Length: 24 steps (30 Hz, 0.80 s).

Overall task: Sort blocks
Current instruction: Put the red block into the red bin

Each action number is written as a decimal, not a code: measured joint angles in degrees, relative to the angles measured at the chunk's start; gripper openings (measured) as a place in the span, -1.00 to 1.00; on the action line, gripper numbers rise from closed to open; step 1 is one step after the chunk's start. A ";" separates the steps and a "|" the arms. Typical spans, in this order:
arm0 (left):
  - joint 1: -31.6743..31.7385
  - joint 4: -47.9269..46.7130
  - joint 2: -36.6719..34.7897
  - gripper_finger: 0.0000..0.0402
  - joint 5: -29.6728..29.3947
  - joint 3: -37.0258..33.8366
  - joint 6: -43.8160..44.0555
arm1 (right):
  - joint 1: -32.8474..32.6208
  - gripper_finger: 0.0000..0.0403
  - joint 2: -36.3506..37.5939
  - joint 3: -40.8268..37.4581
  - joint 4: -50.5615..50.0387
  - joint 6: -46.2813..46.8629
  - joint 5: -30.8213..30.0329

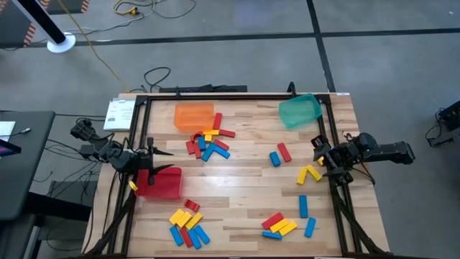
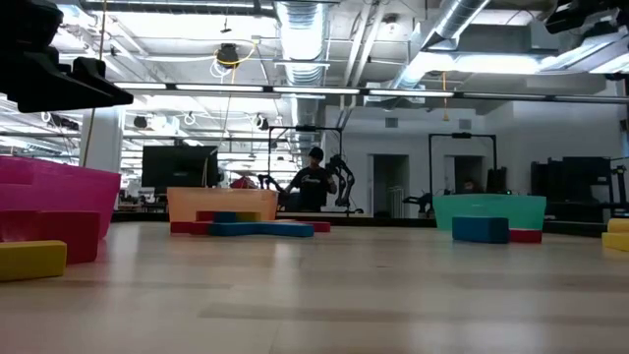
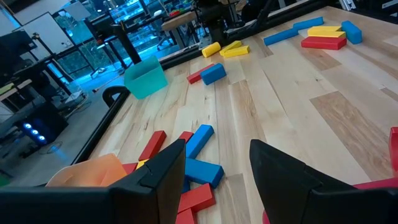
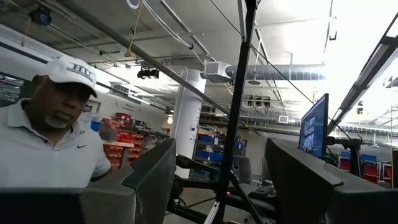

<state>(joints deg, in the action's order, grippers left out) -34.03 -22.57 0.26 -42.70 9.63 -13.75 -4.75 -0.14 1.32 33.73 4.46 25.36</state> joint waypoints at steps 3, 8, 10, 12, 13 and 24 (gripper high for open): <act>-0.01 0.00 0.01 -0.14 0.02 -0.02 0.01 | -0.02 0.34 -0.02 0.00 2.02 0.03 -1.85; 0.00 0.00 0.02 -0.14 0.02 0.00 0.00 | -0.02 0.34 -1.66 0.02 5.93 -0.02 -12.07; 0.01 0.00 -0.01 -0.14 0.00 0.00 0.00 | -0.02 0.34 -3.43 1.03 6.09 -0.27 -14.00; -0.01 0.00 0.01 -0.14 0.00 0.00 -0.01 | 0.00 0.34 -5.88 3.36 5.51 -0.75 -14.80; 0.01 0.00 -0.01 -0.14 0.02 0.00 0.01 | 0.00 0.34 -7.52 4.76 5.28 -1.36 -14.84; -0.01 0.00 0.00 -0.14 0.02 -0.01 0.01 | -2.14 0.34 -30.42 27.44 -12.04 -4.95 -15.03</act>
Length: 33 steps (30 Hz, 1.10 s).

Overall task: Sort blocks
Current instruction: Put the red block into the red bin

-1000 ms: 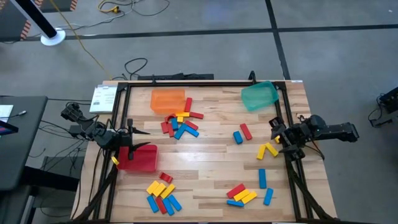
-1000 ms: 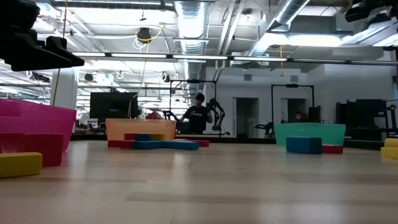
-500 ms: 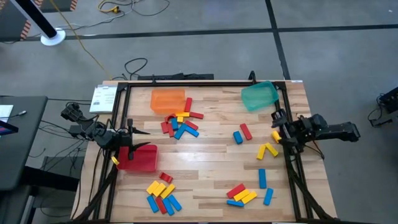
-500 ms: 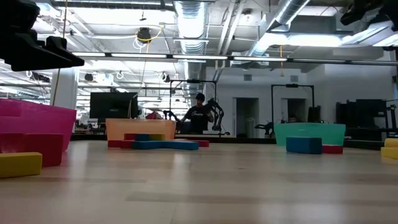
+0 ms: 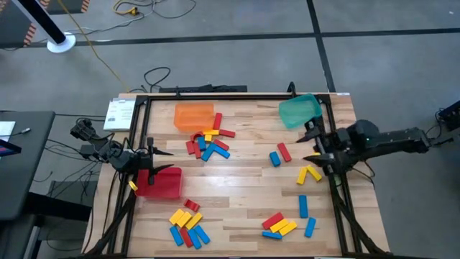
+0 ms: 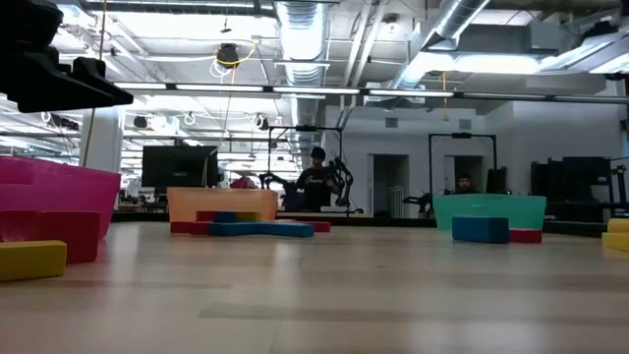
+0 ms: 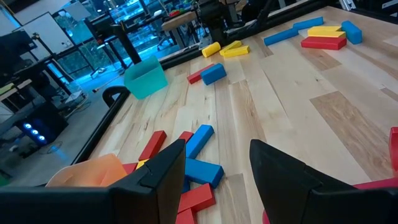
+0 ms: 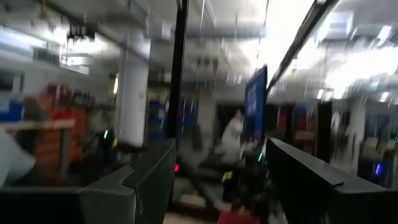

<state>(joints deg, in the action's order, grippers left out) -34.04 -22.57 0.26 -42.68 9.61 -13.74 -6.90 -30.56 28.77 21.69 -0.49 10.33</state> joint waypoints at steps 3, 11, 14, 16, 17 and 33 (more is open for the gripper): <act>0.01 0.00 0.00 -0.14 0.00 0.00 0.00 | -0.81 0.34 -6.30 7.04 -9.64 0.07 0.00; 0.02 0.00 0.00 -0.14 0.00 0.01 0.00 | -1.40 0.34 -18.63 20.86 -39.74 11.71 -7.98; 0.02 0.00 0.00 -0.14 0.00 0.01 -0.02 | -1.39 0.34 -22.02 22.15 -47.25 17.73 -11.03; 0.02 0.02 0.00 -0.14 0.00 0.01 -0.01 | -1.08 0.34 -24.07 22.21 -52.37 22.69 -12.51; 0.01 0.00 0.00 -0.14 0.00 0.01 0.00 | -0.86 0.34 -25.15 22.21 -55.10 25.02 -13.34; 0.00 0.00 0.00 -0.14 0.00 0.01 0.00 | -2.10 0.34 -46.05 22.17 -69.22 50.03 -19.94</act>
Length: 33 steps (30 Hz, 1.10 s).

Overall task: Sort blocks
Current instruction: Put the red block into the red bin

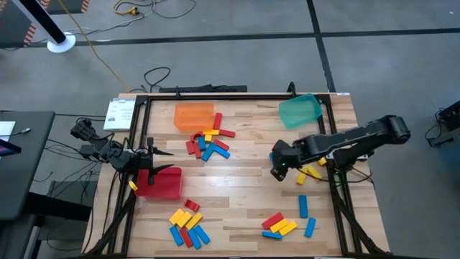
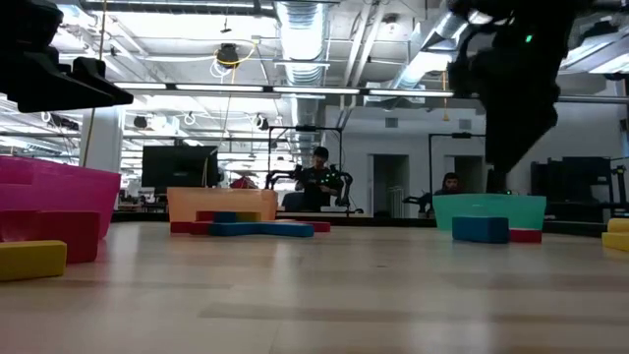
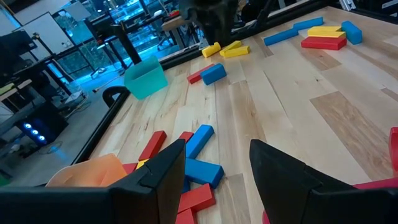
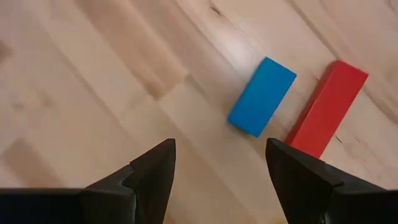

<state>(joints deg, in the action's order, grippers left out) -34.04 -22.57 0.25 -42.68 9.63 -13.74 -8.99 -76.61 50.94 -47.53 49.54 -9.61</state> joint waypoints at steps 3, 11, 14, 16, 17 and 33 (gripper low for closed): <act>0.00 0.00 0.01 -0.14 0.00 0.00 0.00 | 0.24 0.34 -4.17 0.00 0.02 0.11 0.00; 0.01 0.00 0.02 -0.14 0.00 -0.01 -0.01 | 0.53 0.34 -11.20 0.00 2.74 0.09 -0.84; 0.00 0.00 0.02 -0.14 0.00 -0.01 0.00 | 0.91 0.34 -12.34 0.00 2.59 0.09 -2.26; 0.02 0.00 0.00 -0.14 0.00 0.00 -0.02 | 1.35 0.34 -12.92 -0.04 2.30 0.09 -3.05; 0.00 0.00 0.00 -0.14 0.00 0.00 0.00 | 1.72 0.34 -13.21 -0.22 2.49 0.11 -3.62; 0.00 0.00 0.02 -0.14 0.00 0.00 0.00 | 3.40 0.34 -7.87 -1.18 4.30 -4.39 -3.87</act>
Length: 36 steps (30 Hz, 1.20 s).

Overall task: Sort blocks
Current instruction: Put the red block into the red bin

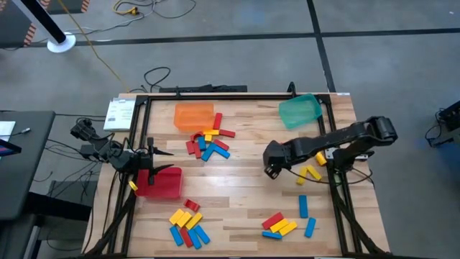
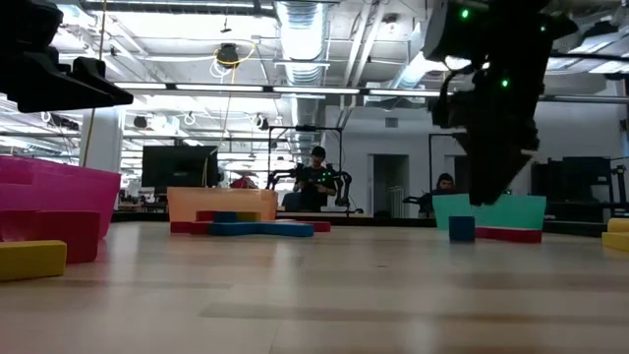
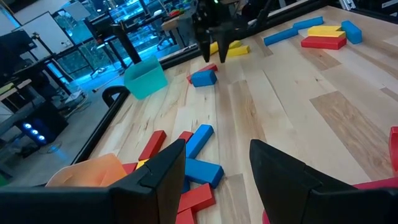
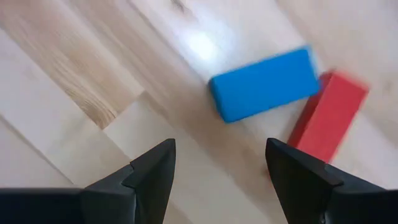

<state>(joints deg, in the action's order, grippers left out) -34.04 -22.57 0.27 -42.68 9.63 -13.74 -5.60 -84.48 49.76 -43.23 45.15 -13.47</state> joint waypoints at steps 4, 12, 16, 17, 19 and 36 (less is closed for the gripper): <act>0.00 0.00 0.00 -0.14 0.00 0.00 -0.02 | 2.03 0.34 3.16 0.00 0.30 -3.87 0.00; 0.01 0.00 0.00 -0.14 0.00 -0.01 -0.01 | 7.63 0.34 3.03 0.02 1.14 -11.93 6.91; 0.02 0.00 0.00 -0.14 0.00 -0.02 -0.02 | 8.90 0.34 2.72 0.13 -3.66 -15.36 7.15; 0.01 0.00 -0.02 -0.14 0.00 -0.02 0.00 | 9.30 0.34 2.62 0.10 -5.05 -14.86 6.81; 0.00 0.00 0.00 -0.14 0.00 -0.01 -0.01 | 9.98 0.34 2.62 0.09 -5.79 -15.12 6.57; 0.02 0.00 0.00 -0.14 0.00 -0.02 -0.01 | 11.47 0.34 2.64 -8.00 -3.11 -3.09 5.70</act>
<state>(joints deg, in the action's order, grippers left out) -34.02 -22.57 0.27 -42.68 9.61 -13.75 5.87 -81.84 41.76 -46.34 42.06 -7.77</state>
